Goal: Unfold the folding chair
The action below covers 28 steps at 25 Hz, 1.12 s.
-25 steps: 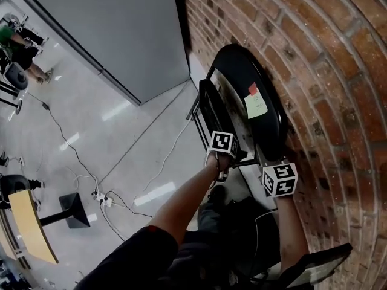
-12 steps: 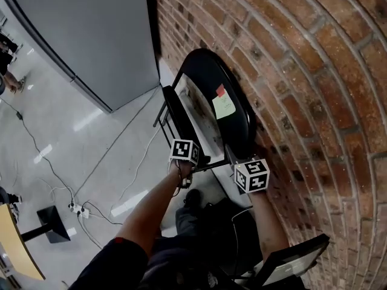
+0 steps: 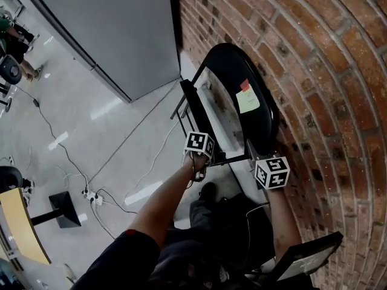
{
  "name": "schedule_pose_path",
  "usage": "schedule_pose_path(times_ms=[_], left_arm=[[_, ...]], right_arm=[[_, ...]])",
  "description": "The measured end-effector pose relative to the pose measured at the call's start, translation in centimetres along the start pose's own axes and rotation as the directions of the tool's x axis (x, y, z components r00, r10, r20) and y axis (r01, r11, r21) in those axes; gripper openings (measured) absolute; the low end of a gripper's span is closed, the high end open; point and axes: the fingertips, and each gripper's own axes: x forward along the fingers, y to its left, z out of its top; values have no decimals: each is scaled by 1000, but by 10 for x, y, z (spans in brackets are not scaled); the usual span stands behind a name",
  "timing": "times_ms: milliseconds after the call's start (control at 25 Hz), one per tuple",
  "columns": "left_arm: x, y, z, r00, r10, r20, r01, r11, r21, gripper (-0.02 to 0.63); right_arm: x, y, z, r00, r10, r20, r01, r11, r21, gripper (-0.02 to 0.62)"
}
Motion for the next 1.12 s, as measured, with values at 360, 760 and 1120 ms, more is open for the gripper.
schedule_pose_path(times_ms=[360, 760, 1120], left_arm=[[-23, 37, -27, 998, 28, -64, -22, 996, 87, 493], [-25, 54, -40, 994, 87, -67, -69, 970, 232, 385], [-26, 54, -39, 992, 102, -80, -79, 965, 248, 397]], right_arm=[[9, 7, -10, 1000, 21, -21, -21, 1000, 0, 100], [13, 9, -17, 999, 21, -50, -21, 1000, -1, 117], [14, 9, -19, 998, 14, -65, -13, 1000, 14, 118]])
